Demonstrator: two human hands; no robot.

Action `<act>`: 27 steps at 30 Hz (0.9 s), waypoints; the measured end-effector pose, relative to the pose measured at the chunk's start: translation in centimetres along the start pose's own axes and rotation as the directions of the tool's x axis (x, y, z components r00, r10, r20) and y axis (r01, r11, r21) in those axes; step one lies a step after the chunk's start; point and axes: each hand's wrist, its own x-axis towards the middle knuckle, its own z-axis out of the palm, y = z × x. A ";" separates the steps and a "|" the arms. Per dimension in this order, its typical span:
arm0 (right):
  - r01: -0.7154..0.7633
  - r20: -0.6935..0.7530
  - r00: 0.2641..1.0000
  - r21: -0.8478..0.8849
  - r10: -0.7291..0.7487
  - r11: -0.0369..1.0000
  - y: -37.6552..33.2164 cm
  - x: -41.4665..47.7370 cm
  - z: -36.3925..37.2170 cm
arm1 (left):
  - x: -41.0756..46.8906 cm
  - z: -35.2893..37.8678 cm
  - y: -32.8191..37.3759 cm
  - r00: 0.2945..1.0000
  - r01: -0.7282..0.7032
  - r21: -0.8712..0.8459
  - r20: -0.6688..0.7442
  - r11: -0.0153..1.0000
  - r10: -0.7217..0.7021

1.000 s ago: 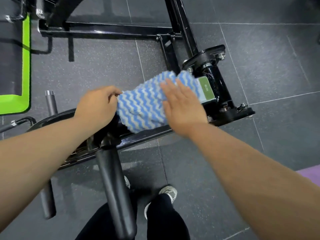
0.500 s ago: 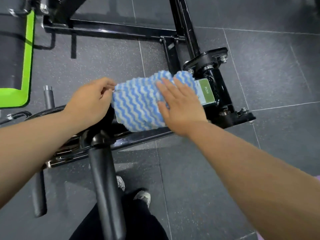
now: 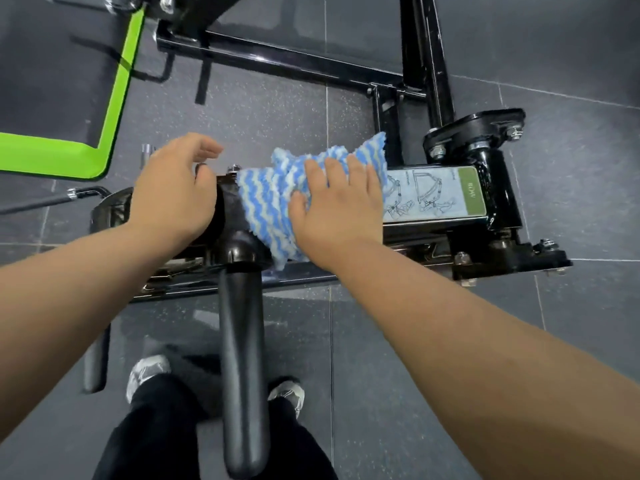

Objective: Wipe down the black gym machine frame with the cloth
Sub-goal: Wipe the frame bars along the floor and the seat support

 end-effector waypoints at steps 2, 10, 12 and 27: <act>0.013 -0.002 1.000 -0.003 -0.013 1.000 -1.8 0.3 0.2 | 0.1 -0.8 -1.1 0.998 0.054 0.006 -0.011 0.999 -0.054; -0.020 0.078 0.997 -0.093 0.027 0.995 -6.5 1.7 -0.6 | 1.2 -4.4 -8.0 0.981 0.043 0.058 0.187 0.997 -0.053; 0.030 0.148 0.989 -0.072 -0.019 0.997 -8.3 1.9 -0.8 | 1.3 -4.9 -9.0 0.974 0.054 0.029 0.219 0.998 -0.059; 0.279 0.253 0.942 -0.220 -0.222 0.935 -27.2 2.9 3.8 | 3.4 -9.5 -18.1 0.861 0.437 -0.328 0.421 0.838 -0.285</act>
